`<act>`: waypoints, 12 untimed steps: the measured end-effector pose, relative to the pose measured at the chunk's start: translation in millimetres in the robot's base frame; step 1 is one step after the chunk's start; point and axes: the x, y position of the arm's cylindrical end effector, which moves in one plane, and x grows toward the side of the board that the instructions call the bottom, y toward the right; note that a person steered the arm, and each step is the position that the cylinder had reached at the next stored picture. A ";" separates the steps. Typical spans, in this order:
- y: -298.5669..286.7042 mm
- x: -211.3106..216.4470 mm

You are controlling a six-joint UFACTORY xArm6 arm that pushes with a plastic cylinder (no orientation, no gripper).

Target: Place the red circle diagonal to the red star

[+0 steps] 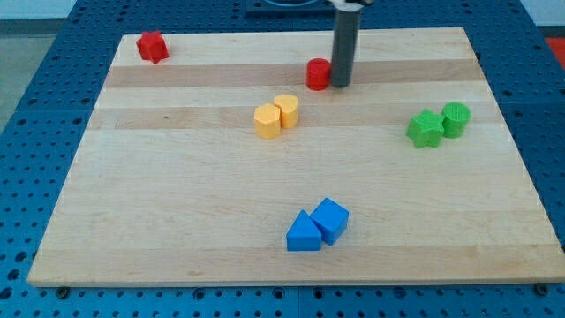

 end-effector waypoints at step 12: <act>-211.6 -66.6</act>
